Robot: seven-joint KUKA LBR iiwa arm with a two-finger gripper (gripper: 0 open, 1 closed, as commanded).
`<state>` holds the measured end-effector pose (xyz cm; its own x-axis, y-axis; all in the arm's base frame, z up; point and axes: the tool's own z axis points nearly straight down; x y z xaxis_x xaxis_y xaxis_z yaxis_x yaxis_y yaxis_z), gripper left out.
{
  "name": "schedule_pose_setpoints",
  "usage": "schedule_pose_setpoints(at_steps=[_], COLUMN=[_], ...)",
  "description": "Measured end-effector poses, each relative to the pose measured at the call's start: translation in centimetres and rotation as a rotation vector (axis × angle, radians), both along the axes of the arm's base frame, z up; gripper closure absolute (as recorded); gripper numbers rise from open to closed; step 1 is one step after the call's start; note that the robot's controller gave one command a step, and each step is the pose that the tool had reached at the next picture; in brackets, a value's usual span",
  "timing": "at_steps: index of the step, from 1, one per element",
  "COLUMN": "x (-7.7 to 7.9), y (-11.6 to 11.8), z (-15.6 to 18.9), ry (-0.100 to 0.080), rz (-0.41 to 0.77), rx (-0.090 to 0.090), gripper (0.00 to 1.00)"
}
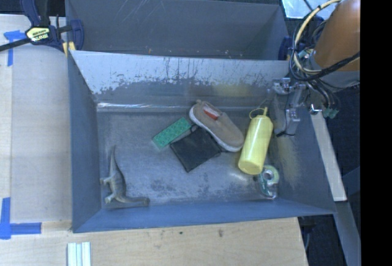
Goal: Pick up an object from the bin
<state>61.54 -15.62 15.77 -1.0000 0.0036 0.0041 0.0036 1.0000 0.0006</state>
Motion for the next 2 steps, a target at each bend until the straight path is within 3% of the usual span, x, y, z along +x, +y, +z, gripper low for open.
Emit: schedule_pose_setpoints(at_steps=[1, 2], x=[0.2, 1.1], y=[0.1, 0.1], z=[0.6, -0.5], ry=[-0.008, -0.01], rz=[0.003, 0.453], rx=[-0.001, -0.002], gripper=[0.0, 0.0])
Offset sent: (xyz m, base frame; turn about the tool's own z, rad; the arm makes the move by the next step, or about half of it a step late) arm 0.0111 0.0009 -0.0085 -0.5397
